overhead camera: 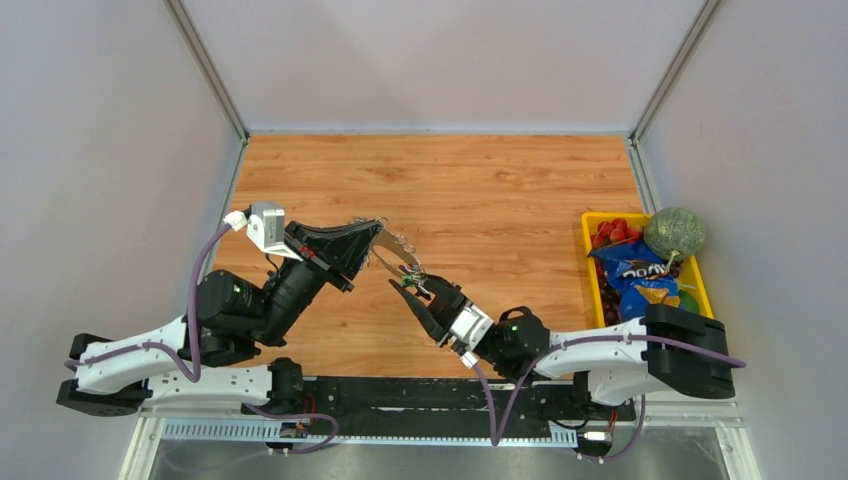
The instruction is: Put the keys on the keyring
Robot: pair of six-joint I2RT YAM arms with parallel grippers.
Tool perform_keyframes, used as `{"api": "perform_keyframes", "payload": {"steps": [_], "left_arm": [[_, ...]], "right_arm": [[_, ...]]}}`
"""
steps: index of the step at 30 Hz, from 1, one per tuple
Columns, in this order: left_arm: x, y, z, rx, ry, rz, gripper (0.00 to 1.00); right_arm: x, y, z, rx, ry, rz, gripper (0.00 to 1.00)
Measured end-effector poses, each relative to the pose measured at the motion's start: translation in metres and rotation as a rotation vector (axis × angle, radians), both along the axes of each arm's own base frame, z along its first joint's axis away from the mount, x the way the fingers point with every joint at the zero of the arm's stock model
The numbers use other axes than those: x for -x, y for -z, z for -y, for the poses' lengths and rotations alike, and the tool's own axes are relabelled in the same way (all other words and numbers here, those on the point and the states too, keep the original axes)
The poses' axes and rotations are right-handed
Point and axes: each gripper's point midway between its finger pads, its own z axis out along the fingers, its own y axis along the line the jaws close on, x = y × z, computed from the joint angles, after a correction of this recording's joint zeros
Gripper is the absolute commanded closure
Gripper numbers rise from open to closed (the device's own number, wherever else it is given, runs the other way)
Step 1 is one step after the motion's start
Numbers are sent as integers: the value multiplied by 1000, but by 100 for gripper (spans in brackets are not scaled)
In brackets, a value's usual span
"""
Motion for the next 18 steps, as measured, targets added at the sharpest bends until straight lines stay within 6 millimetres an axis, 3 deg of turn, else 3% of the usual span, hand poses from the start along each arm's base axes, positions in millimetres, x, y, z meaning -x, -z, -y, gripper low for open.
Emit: {"api": "perform_keyframes", "payload": {"steps": [5, 12, 18], "left_arm": [[1, -1, 3, 0, 13, 6, 100], [2, -1, 6, -1, 21, 9, 100], [5, -10, -3, 36, 27, 19, 97]], "right_arm": [[-5, 0, -9, -13, -9, -3, 77], [-10, -3, -10, -37, -11, -14, 100], [-19, -22, 11, -91, 21, -57, 100]]}}
